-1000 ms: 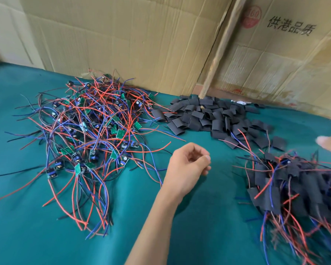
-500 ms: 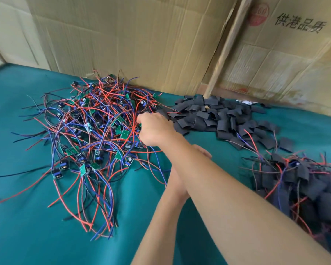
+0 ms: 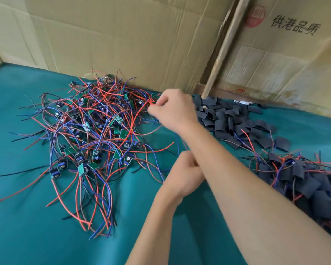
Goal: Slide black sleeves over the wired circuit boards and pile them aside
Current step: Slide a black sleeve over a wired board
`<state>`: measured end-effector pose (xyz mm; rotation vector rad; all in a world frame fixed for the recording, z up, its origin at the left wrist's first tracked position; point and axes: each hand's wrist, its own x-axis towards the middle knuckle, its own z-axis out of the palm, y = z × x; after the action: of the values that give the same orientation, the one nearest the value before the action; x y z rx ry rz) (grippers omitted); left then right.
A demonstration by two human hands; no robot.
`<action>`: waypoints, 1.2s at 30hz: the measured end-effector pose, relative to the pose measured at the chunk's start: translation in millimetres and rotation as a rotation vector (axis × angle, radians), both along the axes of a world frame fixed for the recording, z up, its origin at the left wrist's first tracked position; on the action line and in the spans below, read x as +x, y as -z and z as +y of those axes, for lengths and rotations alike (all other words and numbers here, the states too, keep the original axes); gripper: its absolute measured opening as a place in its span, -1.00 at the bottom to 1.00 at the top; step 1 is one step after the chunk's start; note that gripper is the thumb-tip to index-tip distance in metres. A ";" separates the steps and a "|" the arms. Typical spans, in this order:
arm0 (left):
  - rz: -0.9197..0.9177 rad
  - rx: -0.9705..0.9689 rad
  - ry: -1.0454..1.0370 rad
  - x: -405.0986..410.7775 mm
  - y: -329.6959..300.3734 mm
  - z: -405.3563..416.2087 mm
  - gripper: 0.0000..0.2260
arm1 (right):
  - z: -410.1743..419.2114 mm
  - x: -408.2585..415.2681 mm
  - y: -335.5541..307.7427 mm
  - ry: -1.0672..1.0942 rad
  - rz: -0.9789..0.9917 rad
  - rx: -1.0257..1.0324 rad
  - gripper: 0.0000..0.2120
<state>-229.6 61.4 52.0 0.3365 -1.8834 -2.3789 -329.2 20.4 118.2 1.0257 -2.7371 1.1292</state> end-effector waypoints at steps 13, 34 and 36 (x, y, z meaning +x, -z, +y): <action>0.048 0.212 -0.185 -8.7 2.4 -4.2 -0.79 | 149.4 -23.8 -43.4 -0.025 -0.735 -0.721 -0.76; 0.056 -0.208 -0.629 -17.2 16.9 -0.6 -0.85 | 46.2 -51.2 37.4 0.114 0.129 0.341 -0.67; 0.034 -0.213 -0.620 -17.2 17.4 -0.3 -0.82 | 39.1 -52.1 45.3 0.172 0.161 0.342 -0.62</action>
<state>-246.8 61.1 34.6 0.7279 -1.6731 -1.7532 -381.2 59.5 72.9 0.8388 -2.8748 0.5418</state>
